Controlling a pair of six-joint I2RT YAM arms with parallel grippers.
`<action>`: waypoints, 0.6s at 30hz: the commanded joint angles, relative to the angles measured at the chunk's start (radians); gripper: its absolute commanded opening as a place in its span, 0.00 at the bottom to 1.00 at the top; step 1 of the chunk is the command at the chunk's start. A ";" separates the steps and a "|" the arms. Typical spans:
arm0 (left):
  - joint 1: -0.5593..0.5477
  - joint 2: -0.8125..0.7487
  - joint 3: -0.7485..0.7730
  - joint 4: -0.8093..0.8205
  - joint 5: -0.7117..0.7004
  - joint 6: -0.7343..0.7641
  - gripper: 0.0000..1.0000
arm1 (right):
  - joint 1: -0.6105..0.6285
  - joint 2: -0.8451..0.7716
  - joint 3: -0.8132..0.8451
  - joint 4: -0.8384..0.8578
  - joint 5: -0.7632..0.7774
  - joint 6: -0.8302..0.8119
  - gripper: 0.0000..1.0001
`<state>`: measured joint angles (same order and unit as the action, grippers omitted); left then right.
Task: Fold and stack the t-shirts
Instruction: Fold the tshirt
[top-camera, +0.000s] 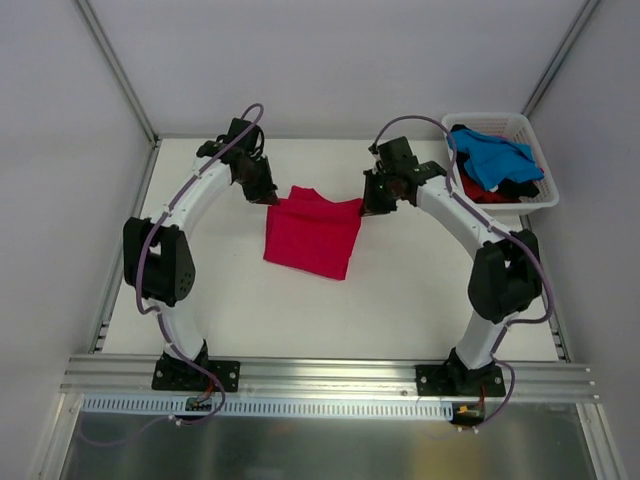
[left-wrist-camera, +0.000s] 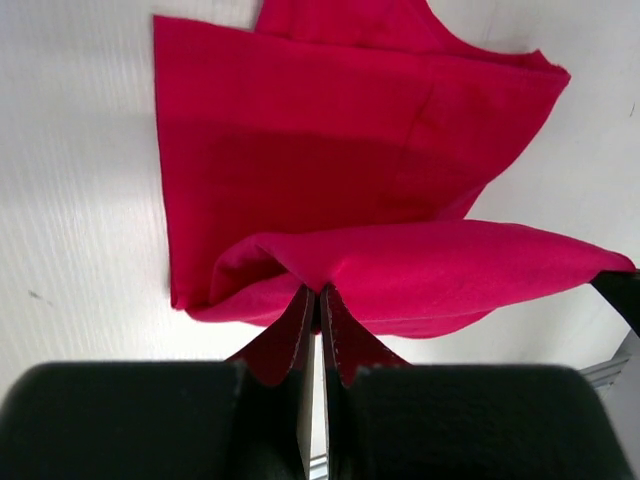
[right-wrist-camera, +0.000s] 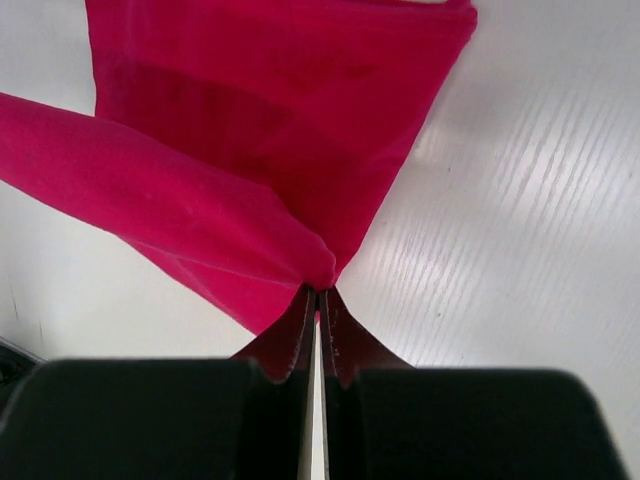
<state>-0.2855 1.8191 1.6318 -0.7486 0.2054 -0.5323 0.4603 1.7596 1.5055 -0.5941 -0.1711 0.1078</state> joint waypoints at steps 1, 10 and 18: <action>0.020 0.055 0.083 -0.012 0.009 0.049 0.00 | -0.025 0.053 0.085 0.008 -0.037 -0.037 0.00; 0.057 0.227 0.221 -0.003 0.043 0.054 0.00 | -0.069 0.175 0.177 0.005 -0.086 -0.028 0.00; 0.088 0.230 0.329 -0.003 0.098 0.087 0.00 | -0.069 0.126 0.193 0.019 -0.093 -0.013 0.00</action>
<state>-0.2203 2.0727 1.8927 -0.7593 0.2836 -0.4782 0.3996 1.9503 1.6409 -0.5793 -0.2535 0.0948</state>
